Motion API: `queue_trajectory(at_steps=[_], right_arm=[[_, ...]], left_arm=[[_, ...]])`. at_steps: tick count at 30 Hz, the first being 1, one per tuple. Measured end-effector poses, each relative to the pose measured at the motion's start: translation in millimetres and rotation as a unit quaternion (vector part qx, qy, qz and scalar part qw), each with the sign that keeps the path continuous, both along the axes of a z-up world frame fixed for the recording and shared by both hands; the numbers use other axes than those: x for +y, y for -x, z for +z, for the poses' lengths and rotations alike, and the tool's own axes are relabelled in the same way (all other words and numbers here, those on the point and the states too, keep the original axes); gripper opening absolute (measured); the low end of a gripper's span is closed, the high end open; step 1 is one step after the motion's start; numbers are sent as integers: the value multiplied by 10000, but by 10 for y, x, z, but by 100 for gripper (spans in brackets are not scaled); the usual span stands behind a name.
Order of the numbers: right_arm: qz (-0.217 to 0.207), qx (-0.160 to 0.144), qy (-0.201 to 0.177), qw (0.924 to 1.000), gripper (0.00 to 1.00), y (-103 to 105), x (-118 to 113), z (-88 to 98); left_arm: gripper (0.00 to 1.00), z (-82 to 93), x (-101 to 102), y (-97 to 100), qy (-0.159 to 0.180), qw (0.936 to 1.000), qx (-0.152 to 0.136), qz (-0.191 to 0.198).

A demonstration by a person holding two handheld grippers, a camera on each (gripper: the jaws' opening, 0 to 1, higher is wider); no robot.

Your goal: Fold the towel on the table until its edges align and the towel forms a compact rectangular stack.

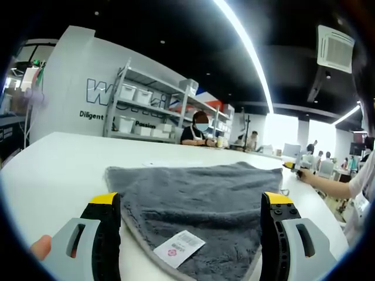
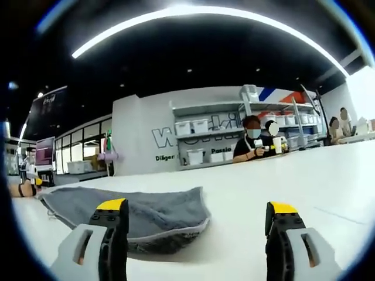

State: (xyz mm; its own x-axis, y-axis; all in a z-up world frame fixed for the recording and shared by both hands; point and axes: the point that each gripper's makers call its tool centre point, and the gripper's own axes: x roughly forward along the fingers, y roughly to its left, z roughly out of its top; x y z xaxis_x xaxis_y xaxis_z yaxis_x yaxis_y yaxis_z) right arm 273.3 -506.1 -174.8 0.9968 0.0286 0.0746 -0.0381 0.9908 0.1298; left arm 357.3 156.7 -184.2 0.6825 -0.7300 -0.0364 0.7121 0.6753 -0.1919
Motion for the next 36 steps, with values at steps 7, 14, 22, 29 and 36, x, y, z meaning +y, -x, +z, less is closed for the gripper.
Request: queue_trajectory(at_steps=[7,14,22,29,36], right_arm=[[32,126,99,9999,98,-22,13,-38],[49,332,231,9992,95,-56,39,-105],[145,588,411,9973,92,-89,98,-187],[210,799,540,9951,88,-109,144,-264],[302,942,611,9932,83,-110,194,-317]], left_arm=[[98,1,1,2,0,10000,-3,4],[98,3,8,-2,0,10000,-2,2],[98,6,14,-5,-5,10000,-3,5],[98,13,32,-20,-9,10000,-6,2],[98,6,20,-10,-15,10000,-7,5]])
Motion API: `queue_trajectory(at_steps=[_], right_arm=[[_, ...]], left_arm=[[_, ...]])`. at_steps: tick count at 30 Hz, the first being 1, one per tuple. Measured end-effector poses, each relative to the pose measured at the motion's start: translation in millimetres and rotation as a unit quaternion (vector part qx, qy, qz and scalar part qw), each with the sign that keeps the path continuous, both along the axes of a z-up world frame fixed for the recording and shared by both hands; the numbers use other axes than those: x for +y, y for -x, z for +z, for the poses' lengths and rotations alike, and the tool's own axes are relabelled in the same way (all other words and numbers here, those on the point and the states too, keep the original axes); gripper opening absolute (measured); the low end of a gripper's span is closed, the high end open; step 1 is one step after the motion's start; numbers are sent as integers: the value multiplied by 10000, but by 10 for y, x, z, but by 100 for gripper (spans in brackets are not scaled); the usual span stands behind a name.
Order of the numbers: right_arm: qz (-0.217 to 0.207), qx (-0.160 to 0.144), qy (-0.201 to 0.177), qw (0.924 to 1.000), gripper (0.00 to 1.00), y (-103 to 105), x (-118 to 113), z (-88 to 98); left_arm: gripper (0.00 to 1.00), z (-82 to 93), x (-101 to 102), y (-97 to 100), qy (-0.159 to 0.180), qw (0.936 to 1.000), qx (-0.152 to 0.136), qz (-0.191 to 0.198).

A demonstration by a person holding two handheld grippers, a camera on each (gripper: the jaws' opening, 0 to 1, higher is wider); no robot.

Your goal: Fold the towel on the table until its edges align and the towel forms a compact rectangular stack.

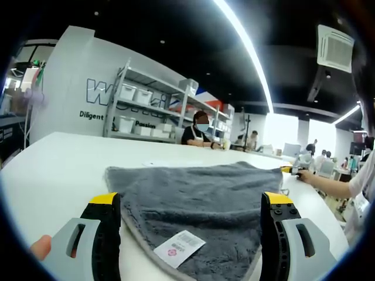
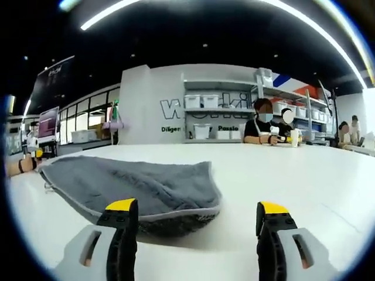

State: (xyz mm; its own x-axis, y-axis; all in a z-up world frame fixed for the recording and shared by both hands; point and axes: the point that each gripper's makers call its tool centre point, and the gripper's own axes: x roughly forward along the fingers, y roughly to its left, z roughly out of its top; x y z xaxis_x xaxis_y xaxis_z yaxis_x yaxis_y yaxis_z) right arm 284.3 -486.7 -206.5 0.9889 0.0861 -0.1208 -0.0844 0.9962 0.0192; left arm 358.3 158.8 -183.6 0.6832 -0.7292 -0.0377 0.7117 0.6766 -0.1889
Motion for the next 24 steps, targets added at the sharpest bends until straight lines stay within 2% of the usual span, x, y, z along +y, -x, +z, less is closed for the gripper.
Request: queue_trajectory(at_steps=[24], right_arm=[[103,303,142,9994,66,-2,30,-110]], left_arm=[[98,0,4,-3,-13,10000,0,0]])
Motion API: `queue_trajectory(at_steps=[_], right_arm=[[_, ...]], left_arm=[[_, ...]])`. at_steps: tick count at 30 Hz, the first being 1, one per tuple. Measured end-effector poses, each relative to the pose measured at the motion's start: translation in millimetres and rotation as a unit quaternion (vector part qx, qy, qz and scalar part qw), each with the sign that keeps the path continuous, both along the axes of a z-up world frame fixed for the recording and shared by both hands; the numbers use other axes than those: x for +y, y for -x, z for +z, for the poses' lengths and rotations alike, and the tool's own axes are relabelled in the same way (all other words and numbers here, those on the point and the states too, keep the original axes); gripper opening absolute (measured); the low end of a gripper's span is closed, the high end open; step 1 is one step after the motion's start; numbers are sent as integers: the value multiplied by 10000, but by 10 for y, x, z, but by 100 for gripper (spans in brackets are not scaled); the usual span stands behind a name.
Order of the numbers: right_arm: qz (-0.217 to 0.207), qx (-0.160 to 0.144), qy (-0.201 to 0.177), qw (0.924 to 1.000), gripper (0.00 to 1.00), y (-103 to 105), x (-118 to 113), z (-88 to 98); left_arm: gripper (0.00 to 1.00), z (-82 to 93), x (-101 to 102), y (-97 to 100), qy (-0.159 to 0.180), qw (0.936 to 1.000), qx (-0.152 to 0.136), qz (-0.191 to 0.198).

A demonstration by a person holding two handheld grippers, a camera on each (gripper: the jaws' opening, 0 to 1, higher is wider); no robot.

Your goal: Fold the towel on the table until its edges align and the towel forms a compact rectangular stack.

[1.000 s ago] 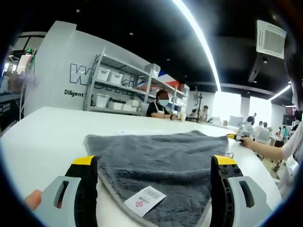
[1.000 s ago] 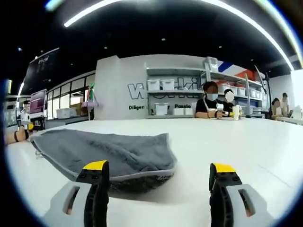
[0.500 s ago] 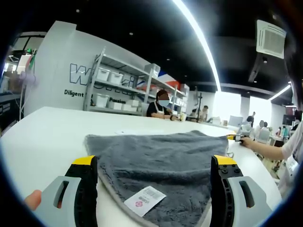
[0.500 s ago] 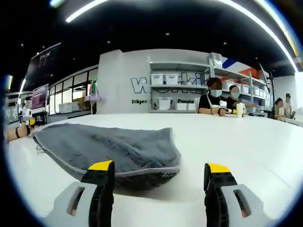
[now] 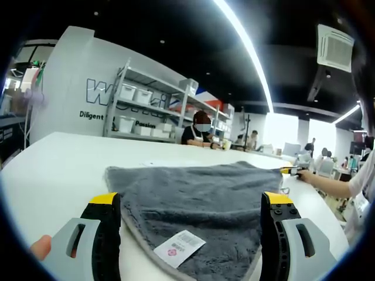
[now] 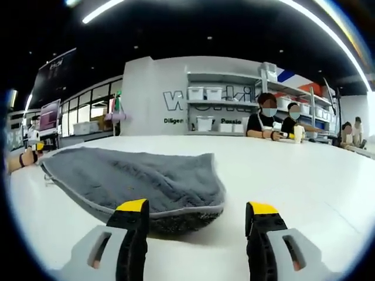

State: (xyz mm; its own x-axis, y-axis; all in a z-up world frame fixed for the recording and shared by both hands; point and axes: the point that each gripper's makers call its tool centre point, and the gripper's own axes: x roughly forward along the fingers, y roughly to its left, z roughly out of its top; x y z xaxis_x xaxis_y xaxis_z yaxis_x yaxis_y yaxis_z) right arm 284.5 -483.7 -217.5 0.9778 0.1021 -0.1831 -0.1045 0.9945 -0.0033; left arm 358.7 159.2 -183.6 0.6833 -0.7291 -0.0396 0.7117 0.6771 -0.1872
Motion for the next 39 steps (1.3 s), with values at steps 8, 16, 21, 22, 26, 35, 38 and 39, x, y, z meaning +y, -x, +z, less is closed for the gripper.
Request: queue_trajectory(at_steps=[8,16,21,22,26,35,38,39], right_arm=[[34,74,24,10000,62,-8,9,-25],[96,142,15,9999,53,-3,37,-49],[183,195,-92,9996,47,0,54,-50],[197,199,-175,9995,45,1,54,-44],[162,214,-424,9987,40,5,35,-40],[177,252,-630,9975,25,34,79,-54],[202,274,-615,9975,20,42,94,-61],[215,281,-614,9975,17,47,104,-63]], left_arm=[[98,-7,-24,17,-12,10000,-6,-1],[98,-1,-13,8,6,10000,-3,0],[98,1,-4,0,11,10000,2,6],[98,0,-4,0,12,10000,4,10],[98,2,2,-2,1,10000,-16,35],[98,9,15,-12,28,10000,-19,56],[98,11,12,-13,14,10000,-30,48],[98,12,10,-11,3,10000,-39,46]])
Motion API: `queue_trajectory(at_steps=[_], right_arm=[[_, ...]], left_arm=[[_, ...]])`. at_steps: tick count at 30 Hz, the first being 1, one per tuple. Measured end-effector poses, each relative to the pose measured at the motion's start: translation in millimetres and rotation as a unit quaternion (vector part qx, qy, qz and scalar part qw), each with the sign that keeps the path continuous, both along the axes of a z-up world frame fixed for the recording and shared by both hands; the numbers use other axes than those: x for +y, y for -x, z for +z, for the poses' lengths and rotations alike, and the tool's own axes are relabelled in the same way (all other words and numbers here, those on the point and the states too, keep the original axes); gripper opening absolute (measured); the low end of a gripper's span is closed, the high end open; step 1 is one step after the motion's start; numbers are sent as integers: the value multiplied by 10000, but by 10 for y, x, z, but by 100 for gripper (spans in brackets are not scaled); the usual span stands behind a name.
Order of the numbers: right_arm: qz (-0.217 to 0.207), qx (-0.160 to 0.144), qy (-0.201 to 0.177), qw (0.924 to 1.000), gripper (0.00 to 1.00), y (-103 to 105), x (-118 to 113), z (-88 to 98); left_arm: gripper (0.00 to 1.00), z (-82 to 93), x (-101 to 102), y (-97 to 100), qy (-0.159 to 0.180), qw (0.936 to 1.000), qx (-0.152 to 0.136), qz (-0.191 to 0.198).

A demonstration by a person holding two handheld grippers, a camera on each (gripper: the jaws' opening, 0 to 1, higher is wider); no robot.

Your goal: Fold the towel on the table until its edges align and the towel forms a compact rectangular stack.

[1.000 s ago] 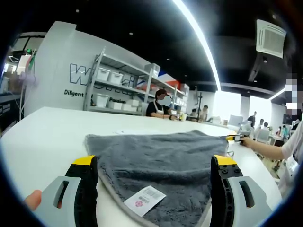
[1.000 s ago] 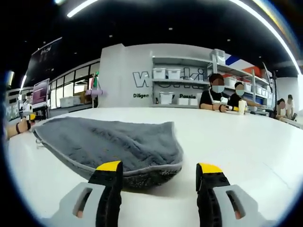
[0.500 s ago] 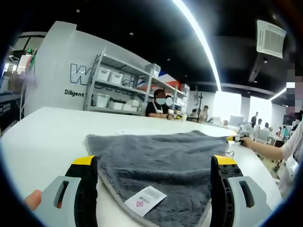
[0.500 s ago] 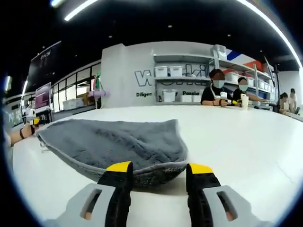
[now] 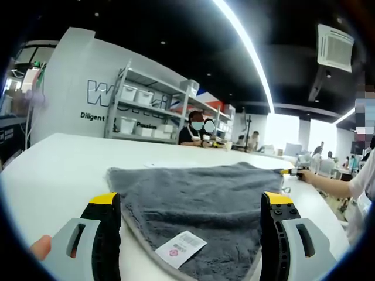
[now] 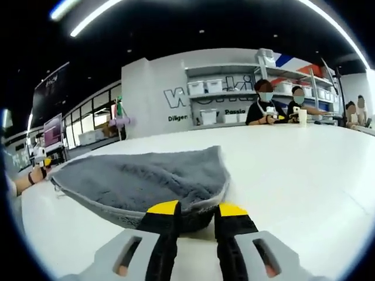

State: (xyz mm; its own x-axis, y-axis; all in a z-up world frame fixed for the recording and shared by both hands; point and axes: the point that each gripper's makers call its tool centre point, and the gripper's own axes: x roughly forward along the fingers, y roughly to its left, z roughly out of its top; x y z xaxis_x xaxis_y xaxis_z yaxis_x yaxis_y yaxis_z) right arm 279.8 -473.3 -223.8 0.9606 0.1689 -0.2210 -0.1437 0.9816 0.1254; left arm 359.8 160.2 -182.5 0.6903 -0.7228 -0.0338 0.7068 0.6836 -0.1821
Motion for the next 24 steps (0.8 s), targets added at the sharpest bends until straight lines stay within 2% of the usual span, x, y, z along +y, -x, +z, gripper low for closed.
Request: queue_trajectory(at_steps=[5,12,19,24], right_arm=[[20,33,55,10000,7,10,5,-13],[58,58,80,9999,4,28,34,-23],[19,-14,-137,9999,2,39,21,24],[-62,-226,-554,9982,2,63,21,114]], left_arm=[[98,0,-9,9,-14,10000,-11,9],[98,16,9,6,-51,10000,-66,53],[98,90,58,-16,-67,9997,-214,105],[98,125,133,-56,-116,9992,-303,240]])
